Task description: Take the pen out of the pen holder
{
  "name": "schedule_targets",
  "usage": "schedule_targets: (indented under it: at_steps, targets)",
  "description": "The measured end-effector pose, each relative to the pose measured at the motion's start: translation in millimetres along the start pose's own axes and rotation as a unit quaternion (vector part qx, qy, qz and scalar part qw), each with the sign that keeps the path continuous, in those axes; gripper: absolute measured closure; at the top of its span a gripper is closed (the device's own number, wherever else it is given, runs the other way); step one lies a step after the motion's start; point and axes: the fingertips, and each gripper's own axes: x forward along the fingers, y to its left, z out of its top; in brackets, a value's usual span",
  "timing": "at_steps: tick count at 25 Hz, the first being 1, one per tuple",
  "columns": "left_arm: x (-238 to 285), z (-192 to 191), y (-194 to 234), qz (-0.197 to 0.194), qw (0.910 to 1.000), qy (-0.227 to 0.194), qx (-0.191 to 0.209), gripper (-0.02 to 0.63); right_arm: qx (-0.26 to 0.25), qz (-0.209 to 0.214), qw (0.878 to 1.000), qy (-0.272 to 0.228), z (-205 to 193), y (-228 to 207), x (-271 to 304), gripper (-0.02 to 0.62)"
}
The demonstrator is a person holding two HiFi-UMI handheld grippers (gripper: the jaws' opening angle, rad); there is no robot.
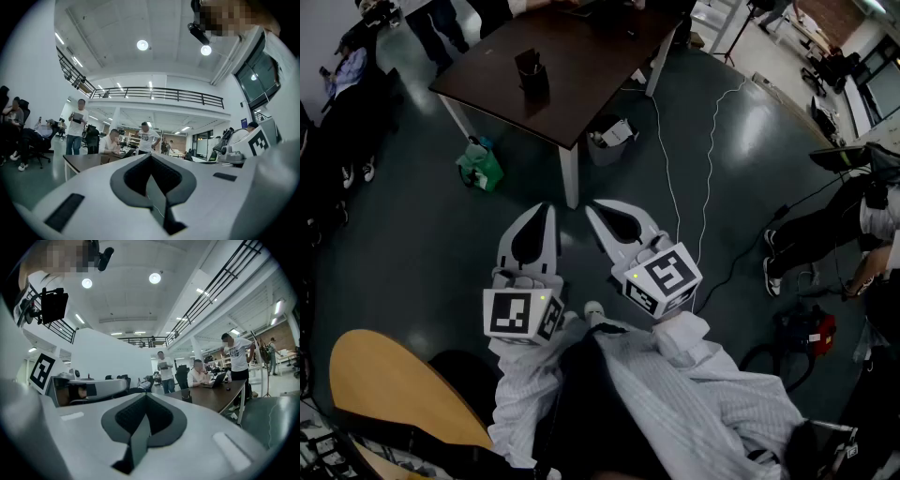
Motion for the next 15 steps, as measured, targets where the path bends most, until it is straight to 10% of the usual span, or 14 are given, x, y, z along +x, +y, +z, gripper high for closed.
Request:
schedule_targets:
  at_steps: [15]
  targets:
    - [3.2, 5.5, -8.3, 0.006, 0.9999, -0.002, 0.01, 0.601, 0.009, 0.005, 1.0, -0.017, 7.9, -9.2, -7.5, 0.592]
